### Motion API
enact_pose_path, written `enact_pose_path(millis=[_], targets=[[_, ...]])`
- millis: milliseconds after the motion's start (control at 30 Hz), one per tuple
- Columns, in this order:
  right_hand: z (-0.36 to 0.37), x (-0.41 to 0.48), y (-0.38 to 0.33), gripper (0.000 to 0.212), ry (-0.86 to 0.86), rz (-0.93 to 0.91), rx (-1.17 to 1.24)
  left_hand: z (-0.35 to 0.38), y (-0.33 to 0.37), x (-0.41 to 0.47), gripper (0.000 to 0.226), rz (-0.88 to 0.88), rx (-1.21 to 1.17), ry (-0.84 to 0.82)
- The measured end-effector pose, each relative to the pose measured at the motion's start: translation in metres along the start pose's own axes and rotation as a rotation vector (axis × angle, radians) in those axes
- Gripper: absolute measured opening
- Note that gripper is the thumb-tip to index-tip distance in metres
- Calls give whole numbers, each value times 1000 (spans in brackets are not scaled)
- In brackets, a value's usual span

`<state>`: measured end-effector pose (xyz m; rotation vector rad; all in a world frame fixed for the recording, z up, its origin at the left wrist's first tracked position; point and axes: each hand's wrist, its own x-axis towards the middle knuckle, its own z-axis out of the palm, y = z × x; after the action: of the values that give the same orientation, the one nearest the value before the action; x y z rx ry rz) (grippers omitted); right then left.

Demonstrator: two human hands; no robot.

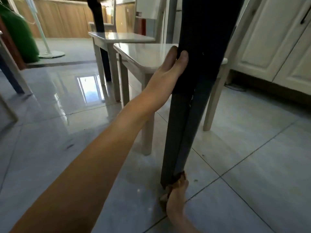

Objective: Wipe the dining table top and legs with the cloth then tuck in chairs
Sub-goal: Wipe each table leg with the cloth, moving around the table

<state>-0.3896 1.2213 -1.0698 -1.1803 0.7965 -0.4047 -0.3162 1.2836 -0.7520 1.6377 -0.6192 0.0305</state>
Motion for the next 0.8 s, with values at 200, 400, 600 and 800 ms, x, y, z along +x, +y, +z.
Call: enact_pose_path(millis=[200,400,600,800], targets=[[29,12,-37,60,67,93,320,0,-3,1,65,29,36,-7],[53,-20,-160,48,22,-407,138,0,-4,3,63,20,25,-10],[65,-49,-271,57,-89,-865,58,2,2,1,23,75,-6,13],[63,-51,-260,46,-50,-1032,53,3,4,0,15,79,-17,14]])
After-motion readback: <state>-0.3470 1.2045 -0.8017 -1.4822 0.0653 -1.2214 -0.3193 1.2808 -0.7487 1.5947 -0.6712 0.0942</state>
